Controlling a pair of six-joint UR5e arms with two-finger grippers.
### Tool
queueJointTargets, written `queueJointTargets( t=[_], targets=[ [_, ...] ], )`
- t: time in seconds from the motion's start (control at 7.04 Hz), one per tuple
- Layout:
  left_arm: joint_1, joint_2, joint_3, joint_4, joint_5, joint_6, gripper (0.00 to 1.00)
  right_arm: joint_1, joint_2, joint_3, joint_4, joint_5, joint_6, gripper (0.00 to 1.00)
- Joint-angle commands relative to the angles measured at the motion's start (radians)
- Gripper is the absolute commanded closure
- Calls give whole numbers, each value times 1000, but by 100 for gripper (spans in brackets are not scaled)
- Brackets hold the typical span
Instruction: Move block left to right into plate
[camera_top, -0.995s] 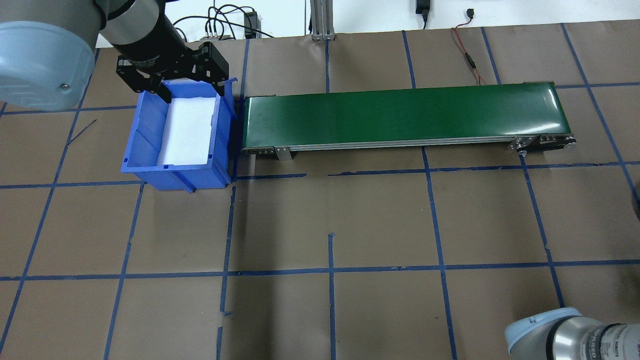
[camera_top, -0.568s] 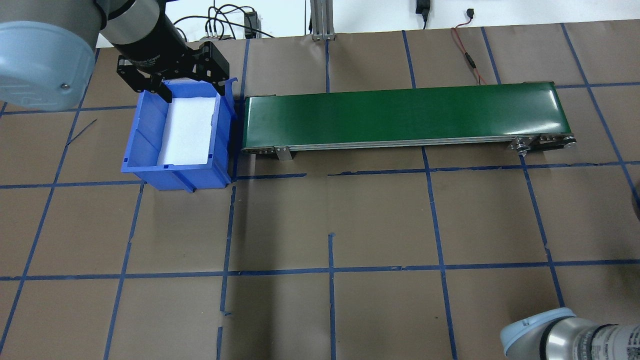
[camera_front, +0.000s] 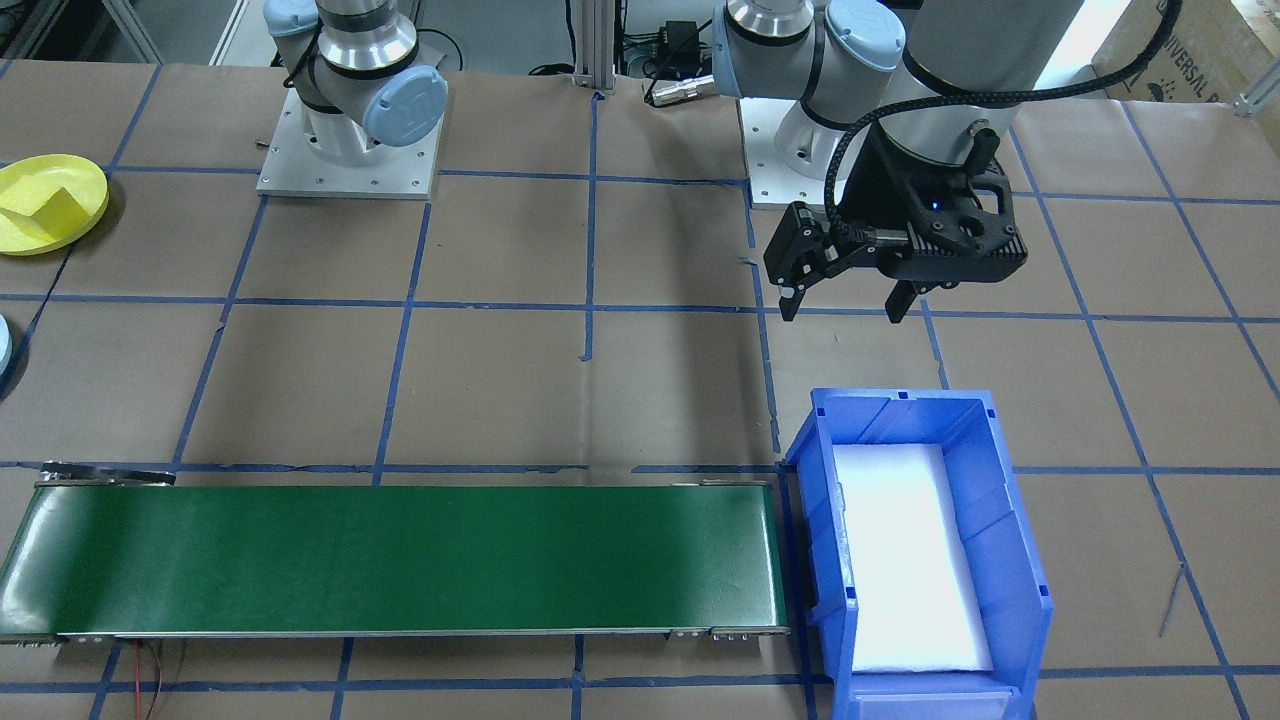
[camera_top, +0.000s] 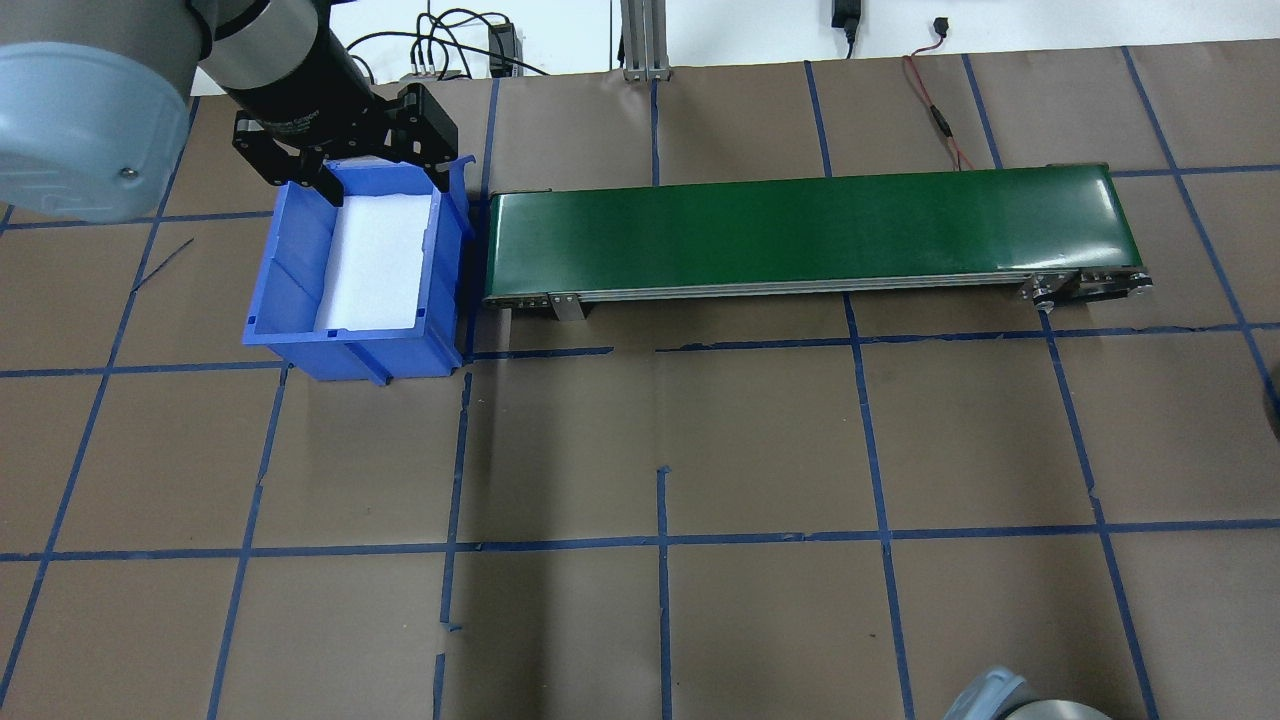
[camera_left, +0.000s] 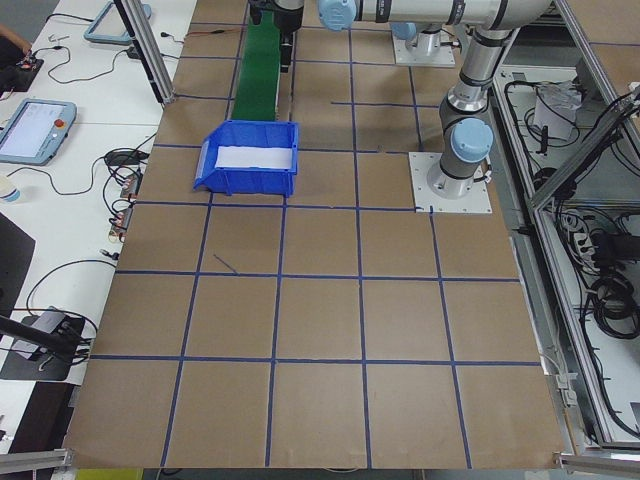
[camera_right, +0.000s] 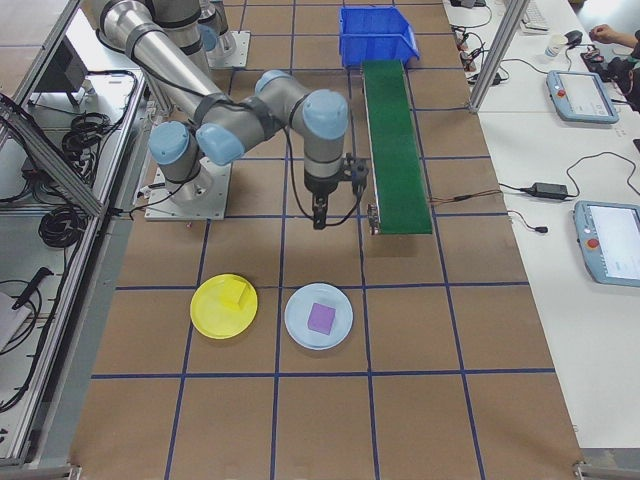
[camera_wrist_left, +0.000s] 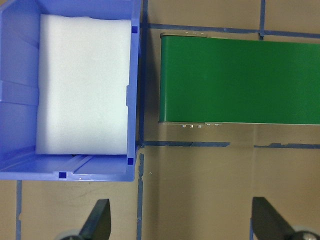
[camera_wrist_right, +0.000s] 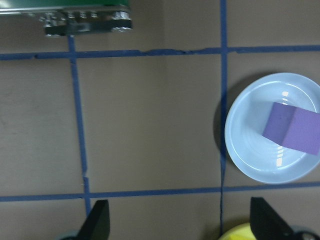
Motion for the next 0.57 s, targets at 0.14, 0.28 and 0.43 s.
queueJointTargets(
  t=[0.14,0.28,0.43],
  targets=[
    [2,0,0,1,0,0,0,479,-7,-170,163,-17,239,0],
    [2,0,0,1,0,0,0,603,-34,-181,166,5,338,0],
    [2,0,0,1,0,0,0,688,-57,-181,168,61,456,0]
  ],
)
